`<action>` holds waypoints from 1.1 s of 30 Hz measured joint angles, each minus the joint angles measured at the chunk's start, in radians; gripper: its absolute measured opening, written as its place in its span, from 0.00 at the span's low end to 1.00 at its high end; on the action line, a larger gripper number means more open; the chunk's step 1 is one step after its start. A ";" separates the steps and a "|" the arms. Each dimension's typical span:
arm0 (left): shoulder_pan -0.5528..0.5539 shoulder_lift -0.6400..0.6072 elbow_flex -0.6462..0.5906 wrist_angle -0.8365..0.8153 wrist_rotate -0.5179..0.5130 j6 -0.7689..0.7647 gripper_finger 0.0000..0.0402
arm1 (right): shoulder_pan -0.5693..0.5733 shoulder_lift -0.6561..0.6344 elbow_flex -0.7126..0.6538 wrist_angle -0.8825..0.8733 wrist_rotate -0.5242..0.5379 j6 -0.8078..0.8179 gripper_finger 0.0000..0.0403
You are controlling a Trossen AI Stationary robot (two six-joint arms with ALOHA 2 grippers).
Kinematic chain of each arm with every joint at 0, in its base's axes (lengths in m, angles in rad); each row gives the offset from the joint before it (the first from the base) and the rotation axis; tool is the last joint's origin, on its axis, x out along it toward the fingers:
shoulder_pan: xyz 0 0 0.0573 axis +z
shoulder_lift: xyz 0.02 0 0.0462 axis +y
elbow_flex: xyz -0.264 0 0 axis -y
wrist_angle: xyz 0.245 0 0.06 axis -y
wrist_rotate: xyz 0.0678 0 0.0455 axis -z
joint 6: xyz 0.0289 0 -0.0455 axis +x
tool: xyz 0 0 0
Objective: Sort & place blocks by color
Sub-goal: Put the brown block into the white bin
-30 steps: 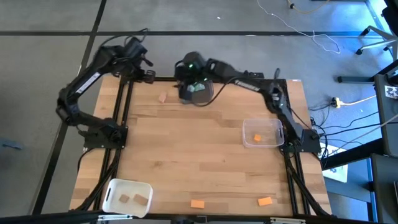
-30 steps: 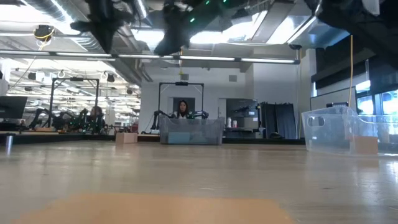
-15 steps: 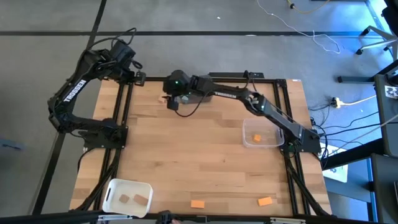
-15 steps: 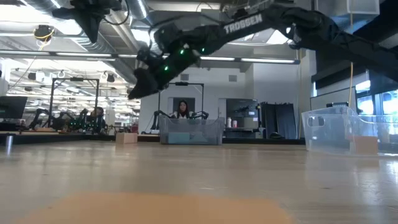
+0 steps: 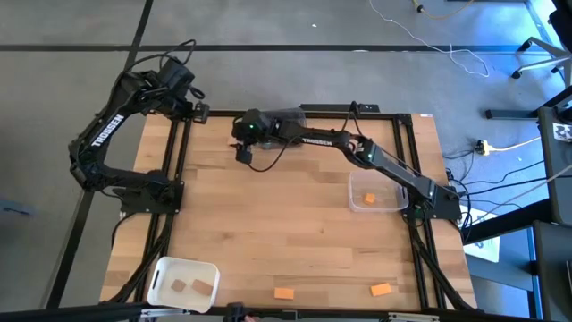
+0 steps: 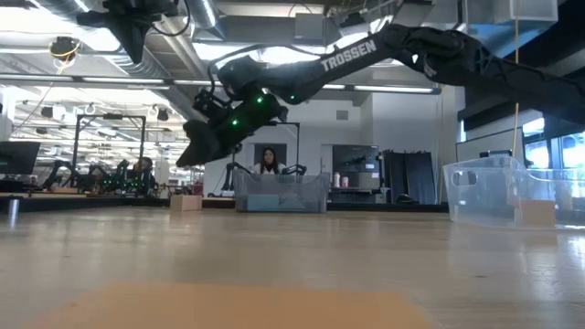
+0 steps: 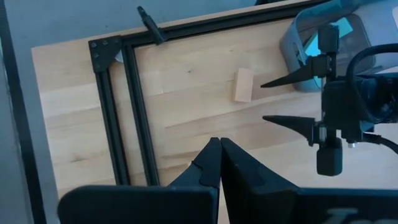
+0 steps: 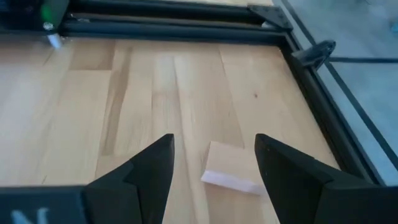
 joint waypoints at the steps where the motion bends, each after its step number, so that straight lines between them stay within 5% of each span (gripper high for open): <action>1: 0.000 0.000 0.000 0.000 0.000 0.005 0.00 | 0.000 0.003 0.001 0.014 -0.020 -0.001 0.56; 5: 0.000 0.000 0.000 0.000 0.000 0.006 0.00 | 0.000 0.019 0.001 0.041 -0.118 0.003 0.56; 18: 0.000 0.001 0.000 0.000 0.000 0.008 0.00 | -0.001 0.062 0.000 0.085 -0.021 0.098 0.56; 33: 0.000 0.001 -0.001 0.000 -0.004 0.008 0.00 | -0.013 0.096 0.001 0.187 -0.053 0.165 0.56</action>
